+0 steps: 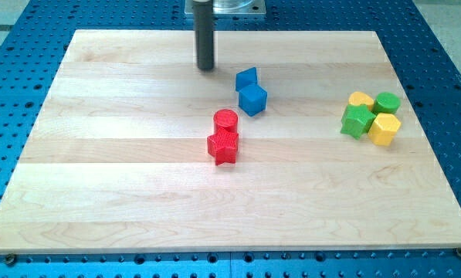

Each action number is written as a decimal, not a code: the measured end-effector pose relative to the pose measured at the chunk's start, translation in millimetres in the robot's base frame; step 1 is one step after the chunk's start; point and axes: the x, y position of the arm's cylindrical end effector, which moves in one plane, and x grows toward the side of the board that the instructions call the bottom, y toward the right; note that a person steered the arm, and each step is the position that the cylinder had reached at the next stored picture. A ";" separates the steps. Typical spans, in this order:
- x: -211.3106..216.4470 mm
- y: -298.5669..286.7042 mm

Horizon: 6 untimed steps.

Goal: Slide the triangle diagonal to the heart

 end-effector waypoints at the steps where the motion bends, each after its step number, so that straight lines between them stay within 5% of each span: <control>1: 47.7 8.7; 2: 45.4 82.1; 4: 18.9 135.1; 5: 13.5 147.3; 6: 8.7 98.5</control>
